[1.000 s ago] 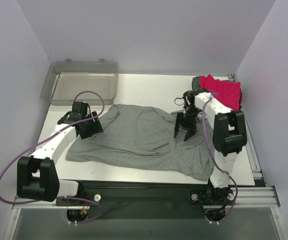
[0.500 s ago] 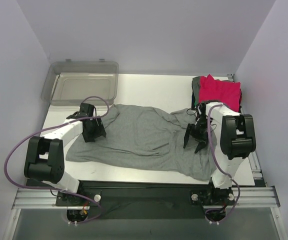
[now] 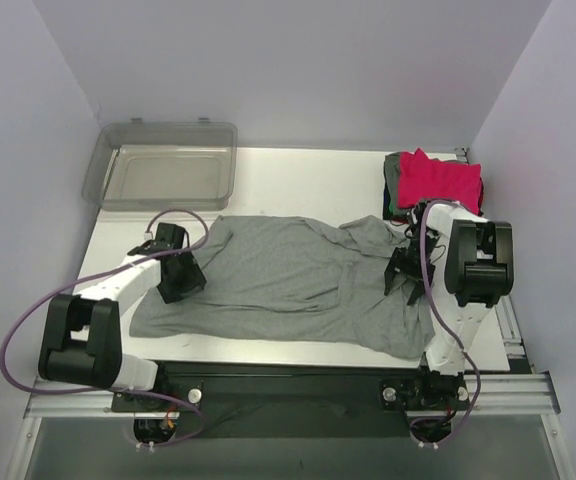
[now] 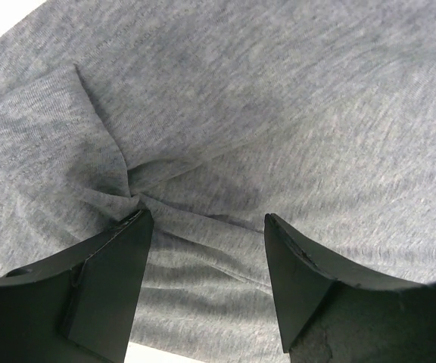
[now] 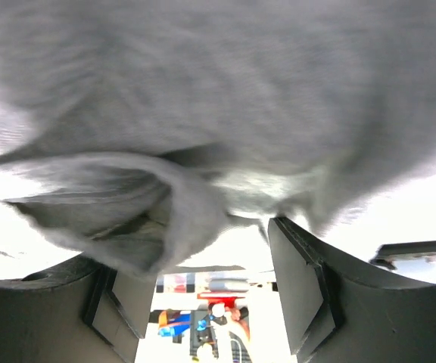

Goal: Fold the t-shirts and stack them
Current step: Grap the side of the flattened tshirt furthest away from the robot with both arms

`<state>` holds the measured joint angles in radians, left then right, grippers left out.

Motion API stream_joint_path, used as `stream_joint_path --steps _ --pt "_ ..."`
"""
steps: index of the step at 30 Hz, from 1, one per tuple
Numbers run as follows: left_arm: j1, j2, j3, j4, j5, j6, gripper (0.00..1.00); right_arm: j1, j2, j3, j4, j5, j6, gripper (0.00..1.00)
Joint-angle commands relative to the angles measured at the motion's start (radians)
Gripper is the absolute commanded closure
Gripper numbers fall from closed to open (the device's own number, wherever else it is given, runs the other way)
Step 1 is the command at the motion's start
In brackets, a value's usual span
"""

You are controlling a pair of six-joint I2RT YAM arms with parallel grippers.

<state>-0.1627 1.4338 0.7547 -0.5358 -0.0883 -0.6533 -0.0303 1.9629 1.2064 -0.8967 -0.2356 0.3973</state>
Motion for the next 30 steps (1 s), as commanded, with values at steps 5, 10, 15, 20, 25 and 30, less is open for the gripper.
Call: stream_joint_path --steps 5,10,15,20,25,30 --pt "0.0 -0.11 -0.084 -0.153 -0.042 -0.137 0.28 -0.01 0.024 0.045 -0.111 0.1 -0.052 0.42" --pt "-0.009 -0.193 -0.147 -0.199 -0.042 -0.206 0.28 -0.011 0.034 0.032 -0.117 0.127 -0.066 0.42" --pt "-0.014 -0.3 -0.163 -0.191 -0.03 -0.21 0.28 -0.011 0.022 0.031 -0.116 0.131 -0.09 0.42" --pt "-0.015 -0.343 -0.04 -0.127 -0.039 -0.123 0.28 -0.01 0.001 0.062 -0.116 0.094 -0.095 0.42" --pt "-0.014 -0.238 0.09 -0.012 -0.044 -0.003 0.29 -0.01 -0.013 0.084 -0.119 0.061 -0.086 0.42" --pt "-0.018 -0.04 0.257 0.034 -0.034 0.09 0.32 -0.008 -0.009 0.097 -0.117 0.048 -0.075 0.43"
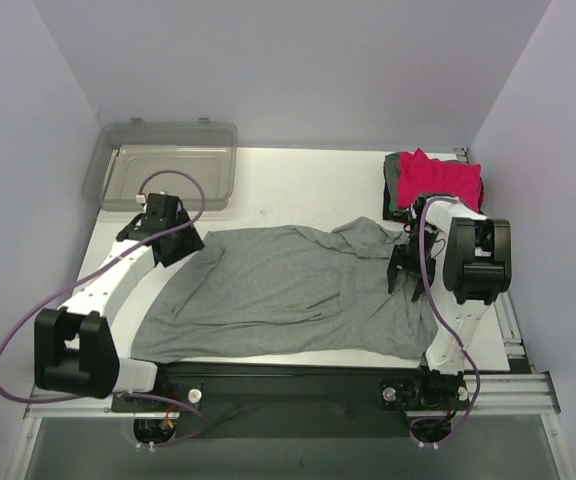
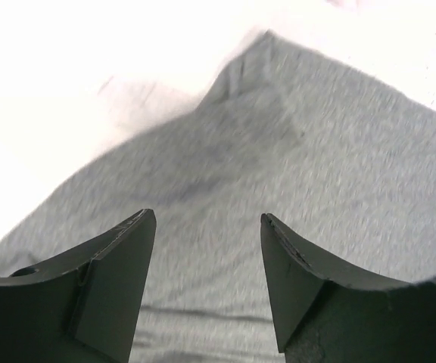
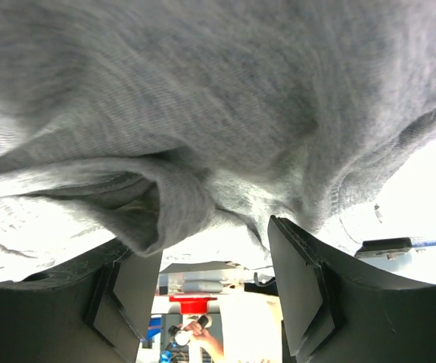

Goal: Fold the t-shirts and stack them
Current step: Grap the side of the flattened tshirt furthest away from the robot with both arms

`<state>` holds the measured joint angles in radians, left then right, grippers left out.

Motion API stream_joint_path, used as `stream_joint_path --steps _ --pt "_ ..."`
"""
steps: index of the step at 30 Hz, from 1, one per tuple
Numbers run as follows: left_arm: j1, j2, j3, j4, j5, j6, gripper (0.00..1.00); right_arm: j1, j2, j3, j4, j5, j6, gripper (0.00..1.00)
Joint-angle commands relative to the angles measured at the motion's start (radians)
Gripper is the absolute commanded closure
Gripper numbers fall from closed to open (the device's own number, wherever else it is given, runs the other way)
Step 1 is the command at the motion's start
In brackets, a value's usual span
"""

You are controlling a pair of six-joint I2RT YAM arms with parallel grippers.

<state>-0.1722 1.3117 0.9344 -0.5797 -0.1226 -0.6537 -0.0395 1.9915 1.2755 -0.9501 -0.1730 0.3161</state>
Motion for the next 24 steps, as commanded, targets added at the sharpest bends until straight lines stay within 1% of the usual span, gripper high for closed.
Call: stream_joint_path --steps 1,7,10,13,19,22,24 --pt "-0.01 0.134 0.098 0.104 0.011 0.097 0.32 0.001 -0.036 0.031 -0.064 -0.017 0.009 0.42" --pt "-0.032 0.3 0.222 0.144 0.067 0.127 0.32 0.006 -0.023 0.059 -0.067 -0.043 0.031 0.43" --pt "-0.042 0.351 0.256 0.149 0.083 0.141 0.32 0.009 -0.014 0.071 -0.068 -0.049 0.04 0.43" --pt "-0.049 0.399 0.276 0.139 0.101 0.149 0.32 0.012 -0.003 0.085 -0.073 -0.054 0.046 0.43" --pt "-0.053 0.455 0.296 0.121 0.09 0.166 0.32 0.01 0.015 0.104 -0.078 -0.057 0.049 0.43" --pt "-0.053 0.48 0.305 0.121 0.089 0.175 0.37 0.012 0.026 0.111 -0.081 -0.06 0.048 0.43" --pt "-0.056 0.495 0.308 0.119 0.087 0.178 0.43 0.012 0.03 0.116 -0.082 -0.062 0.047 0.43"
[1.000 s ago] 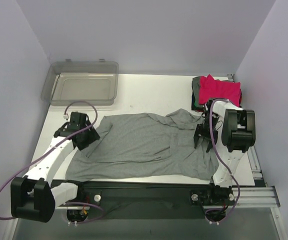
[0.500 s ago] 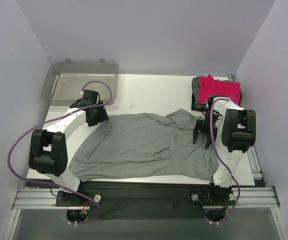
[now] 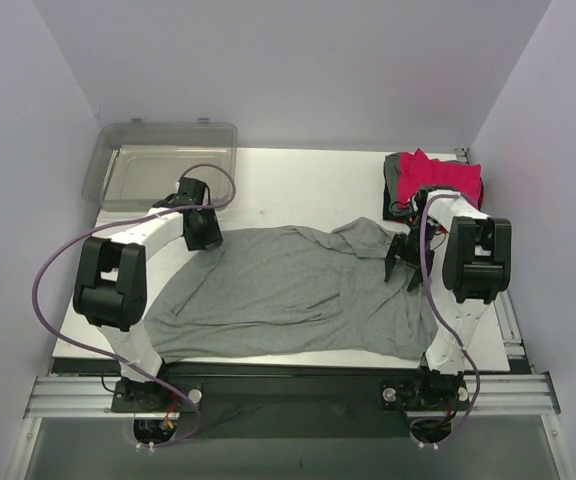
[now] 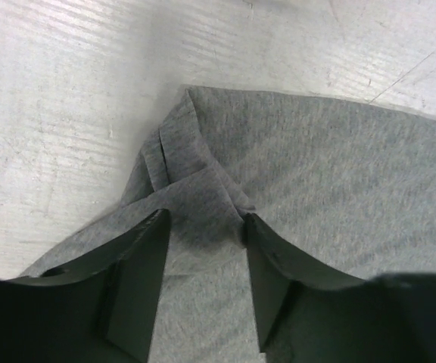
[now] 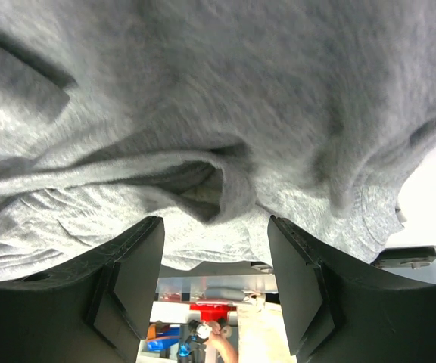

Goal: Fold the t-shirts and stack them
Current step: Grap the side of the flattened tshirt furthest away from the robot with both arms

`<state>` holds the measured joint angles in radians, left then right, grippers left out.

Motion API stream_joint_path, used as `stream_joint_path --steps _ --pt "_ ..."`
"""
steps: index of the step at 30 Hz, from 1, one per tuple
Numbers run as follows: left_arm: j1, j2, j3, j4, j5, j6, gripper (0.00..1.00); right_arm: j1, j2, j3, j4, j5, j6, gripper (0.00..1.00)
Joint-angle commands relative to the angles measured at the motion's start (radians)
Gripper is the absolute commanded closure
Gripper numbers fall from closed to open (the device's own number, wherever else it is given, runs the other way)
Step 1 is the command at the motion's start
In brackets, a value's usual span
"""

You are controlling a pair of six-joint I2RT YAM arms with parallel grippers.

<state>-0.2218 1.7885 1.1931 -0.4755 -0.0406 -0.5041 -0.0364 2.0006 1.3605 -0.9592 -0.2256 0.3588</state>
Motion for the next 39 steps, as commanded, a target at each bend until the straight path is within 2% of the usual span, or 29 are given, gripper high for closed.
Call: stream_joint_path --steps 1,3,4,7,9,15,23,27,30,33,34,35,37,38,39 --pt "-0.007 0.025 0.051 0.017 0.002 0.033 0.47 0.007 0.023 0.031 -0.073 -0.009 0.002 0.43" --pt "-0.007 0.038 0.057 0.017 -0.002 0.035 0.56 0.007 0.023 0.031 -0.075 -0.011 0.002 0.43" --pt "-0.007 0.038 0.06 0.008 -0.018 0.035 0.7 0.007 0.023 0.031 -0.075 -0.009 -0.001 0.43" --pt "-0.005 0.031 0.088 -0.049 -0.089 0.032 0.94 0.007 0.023 0.028 -0.075 -0.009 -0.006 0.43" --pt "-0.004 0.008 0.091 -0.078 -0.131 0.036 1.0 0.007 0.021 0.026 -0.073 -0.008 -0.006 0.43" --pt "0.041 -0.072 0.076 -0.117 -0.211 0.07 1.0 0.007 0.02 0.019 -0.075 0.003 -0.014 0.43" --pt "0.162 -0.089 0.045 -0.112 -0.173 0.151 1.0 0.009 0.013 0.012 -0.076 0.005 -0.018 0.43" --pt "0.179 -0.072 0.069 -0.101 -0.156 0.187 1.0 0.009 0.015 0.012 -0.075 0.008 -0.02 0.43" --pt "0.183 -0.048 0.105 -0.142 -0.212 0.194 1.0 0.009 0.012 0.011 -0.076 0.011 -0.017 0.43" --pt "0.183 -0.029 0.151 -0.175 -0.275 0.194 0.95 0.01 0.01 0.009 -0.075 0.012 -0.012 0.43" --pt "0.183 -0.028 0.161 -0.176 -0.289 0.193 0.92 0.01 0.009 0.008 -0.075 0.012 -0.012 0.43" --pt "0.185 -0.028 0.168 -0.176 -0.291 0.191 0.78 0.012 0.009 0.006 -0.076 0.014 -0.012 0.43" --pt "0.182 -0.032 0.177 -0.166 -0.288 0.184 0.69 0.013 0.007 0.005 -0.075 0.019 -0.012 0.43" --pt "0.18 -0.038 0.174 -0.157 -0.283 0.179 0.57 0.012 0.006 0.003 -0.076 0.019 -0.012 0.43" --pt "0.182 -0.053 0.171 -0.137 -0.266 0.165 0.5 0.012 0.006 0.003 -0.078 0.02 -0.012 0.43"
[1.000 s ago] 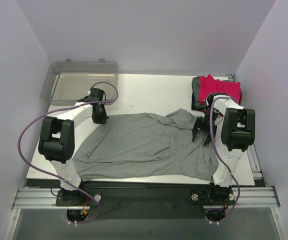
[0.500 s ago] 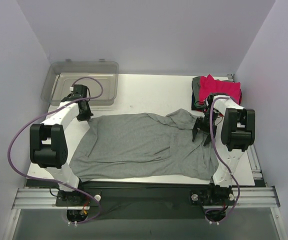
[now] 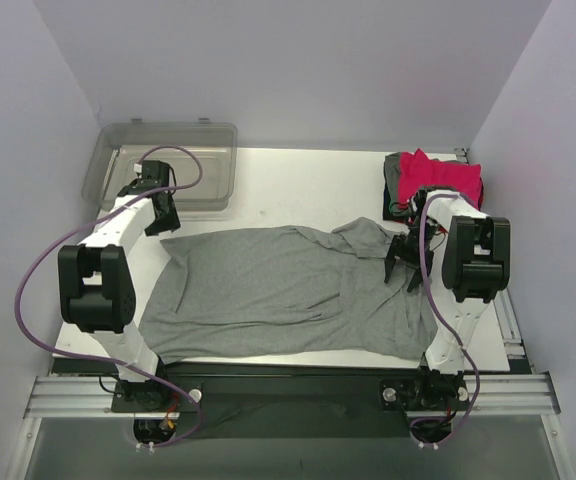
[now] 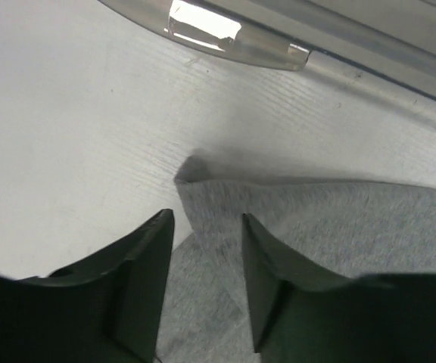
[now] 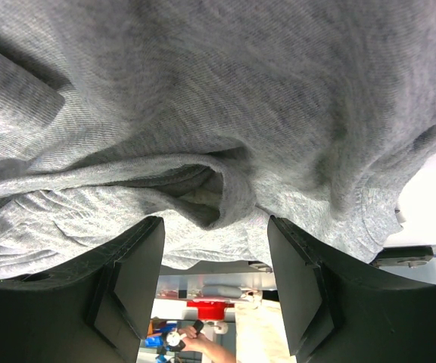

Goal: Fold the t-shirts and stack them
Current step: Grap the side of the flattened tshirt furthest away from the robot with both arms

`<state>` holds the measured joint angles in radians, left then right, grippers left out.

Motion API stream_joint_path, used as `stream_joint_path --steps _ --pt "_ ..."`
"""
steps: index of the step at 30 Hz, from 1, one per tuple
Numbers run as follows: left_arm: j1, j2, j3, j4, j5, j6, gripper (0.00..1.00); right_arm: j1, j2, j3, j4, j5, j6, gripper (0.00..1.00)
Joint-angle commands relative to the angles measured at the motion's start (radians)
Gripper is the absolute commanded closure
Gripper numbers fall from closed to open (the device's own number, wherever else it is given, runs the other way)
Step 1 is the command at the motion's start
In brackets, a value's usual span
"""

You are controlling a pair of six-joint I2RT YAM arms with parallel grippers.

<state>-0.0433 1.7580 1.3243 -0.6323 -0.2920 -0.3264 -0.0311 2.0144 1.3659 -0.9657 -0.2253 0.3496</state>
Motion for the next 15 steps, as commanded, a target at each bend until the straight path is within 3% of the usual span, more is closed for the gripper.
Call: stream_joint_path --steps 1,3,6,9,13,15 --pt "0.003 -0.032 0.03 0.032 -0.003 -0.017 0.45 0.008 -0.008 -0.004 -0.07 0.021 -0.003 0.43" --pt "0.011 -0.055 0.0 0.071 0.025 -0.042 0.36 0.008 -0.009 -0.004 -0.07 0.021 -0.001 0.43" --pt "0.034 -0.043 -0.023 0.085 0.051 -0.078 0.36 0.011 -0.011 -0.001 -0.071 0.02 0.0 0.43" --pt "0.085 -0.028 -0.051 0.097 0.08 -0.112 0.42 0.013 -0.009 0.007 -0.077 0.021 -0.001 0.43" --pt "0.146 -0.035 -0.118 0.175 0.148 -0.134 0.57 0.013 -0.011 0.01 -0.08 0.023 0.0 0.43" --pt "0.16 -0.028 -0.132 0.212 0.19 -0.132 0.58 0.014 -0.011 0.01 -0.084 0.024 0.0 0.43"
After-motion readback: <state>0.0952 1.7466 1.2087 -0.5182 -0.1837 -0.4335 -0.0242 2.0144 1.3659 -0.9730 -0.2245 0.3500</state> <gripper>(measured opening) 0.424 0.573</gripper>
